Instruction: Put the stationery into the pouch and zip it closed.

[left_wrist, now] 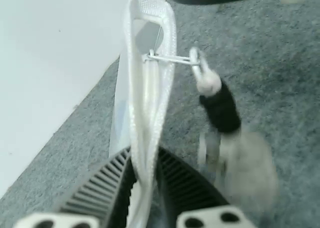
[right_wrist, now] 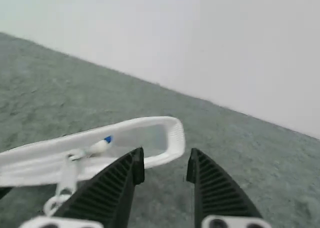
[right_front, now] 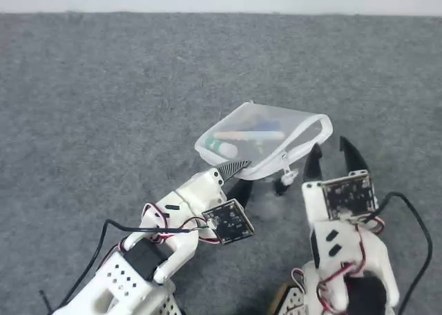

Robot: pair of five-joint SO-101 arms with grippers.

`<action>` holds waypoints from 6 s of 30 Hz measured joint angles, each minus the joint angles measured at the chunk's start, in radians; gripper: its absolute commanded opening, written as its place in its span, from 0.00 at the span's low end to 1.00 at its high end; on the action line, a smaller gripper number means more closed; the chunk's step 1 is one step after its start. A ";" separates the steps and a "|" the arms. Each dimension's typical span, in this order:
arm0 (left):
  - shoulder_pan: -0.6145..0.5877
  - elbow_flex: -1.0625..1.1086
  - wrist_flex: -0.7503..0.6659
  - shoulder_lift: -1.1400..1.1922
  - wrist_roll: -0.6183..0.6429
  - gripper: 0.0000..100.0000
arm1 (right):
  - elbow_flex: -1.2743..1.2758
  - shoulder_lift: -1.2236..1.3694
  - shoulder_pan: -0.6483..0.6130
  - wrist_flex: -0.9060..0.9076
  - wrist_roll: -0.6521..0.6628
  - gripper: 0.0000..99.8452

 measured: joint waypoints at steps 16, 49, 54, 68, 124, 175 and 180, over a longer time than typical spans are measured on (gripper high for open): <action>0.000 0.000 0.000 0.000 0.000 0.01 | -0.198 0.034 -0.262 0.321 0.000 0.14; 0.000 0.000 0.000 0.000 0.000 0.01 | -0.232 0.331 -0.206 0.265 0.029 0.01; 0.000 0.000 0.000 0.000 0.000 0.01 | -0.232 0.331 -0.103 0.222 0.031 0.01; 0.000 -0.002 -0.008 0.000 0.000 0.01 | -0.232 0.348 -0.025 0.118 -0.032 0.01; 0.002 0.000 0.015 0.012 0.000 0.01 | -0.235 0.939 0.316 -0.351 -0.149 0.01; -0.232 -0.058 0.032 0.014 0.187 0.01 | -0.304 1.143 0.074 -0.276 -0.196 0.01; -0.261 -0.064 0.032 0.015 0.222 0.01 | -0.206 1.125 0.006 -0.377 -0.160 0.01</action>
